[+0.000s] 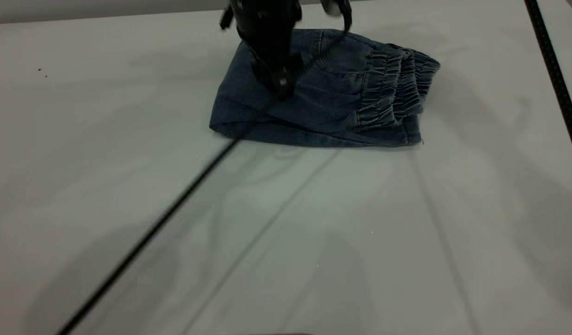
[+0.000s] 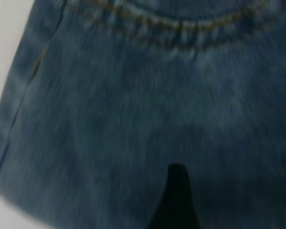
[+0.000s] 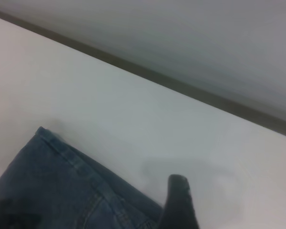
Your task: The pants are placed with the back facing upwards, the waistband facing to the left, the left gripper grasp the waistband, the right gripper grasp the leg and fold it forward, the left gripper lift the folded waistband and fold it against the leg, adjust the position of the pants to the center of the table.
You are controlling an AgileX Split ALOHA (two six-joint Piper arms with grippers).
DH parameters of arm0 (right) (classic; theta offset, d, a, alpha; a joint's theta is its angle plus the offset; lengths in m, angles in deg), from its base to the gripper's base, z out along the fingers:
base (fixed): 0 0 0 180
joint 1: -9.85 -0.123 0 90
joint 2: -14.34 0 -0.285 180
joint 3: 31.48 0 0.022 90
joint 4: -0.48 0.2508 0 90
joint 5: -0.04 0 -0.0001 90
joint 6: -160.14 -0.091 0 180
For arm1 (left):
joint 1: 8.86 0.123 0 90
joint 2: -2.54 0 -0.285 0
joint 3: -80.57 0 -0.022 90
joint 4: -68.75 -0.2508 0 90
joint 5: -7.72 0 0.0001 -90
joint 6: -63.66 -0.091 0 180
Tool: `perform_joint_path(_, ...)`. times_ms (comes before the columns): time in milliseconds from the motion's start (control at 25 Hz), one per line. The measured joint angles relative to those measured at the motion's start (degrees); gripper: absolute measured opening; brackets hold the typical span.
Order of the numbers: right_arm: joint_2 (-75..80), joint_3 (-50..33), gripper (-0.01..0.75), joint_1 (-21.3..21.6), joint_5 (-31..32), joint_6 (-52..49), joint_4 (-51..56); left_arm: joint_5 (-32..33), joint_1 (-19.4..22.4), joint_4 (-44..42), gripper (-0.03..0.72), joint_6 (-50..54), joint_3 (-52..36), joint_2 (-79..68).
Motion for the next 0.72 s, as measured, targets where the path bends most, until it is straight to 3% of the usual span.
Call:
perform_joint_path(280,0.0,0.0,0.47,0.0,0.0,0.0,0.0,2.3,0.0,1.7,0.534,10.1,0.4,-2.4)
perform_joint_path(720,0.0,0.0,0.47,0.0,0.0,-0.1,0.0,6.2,0.0,2.2,0.531,41.8,0.5,-2.4)
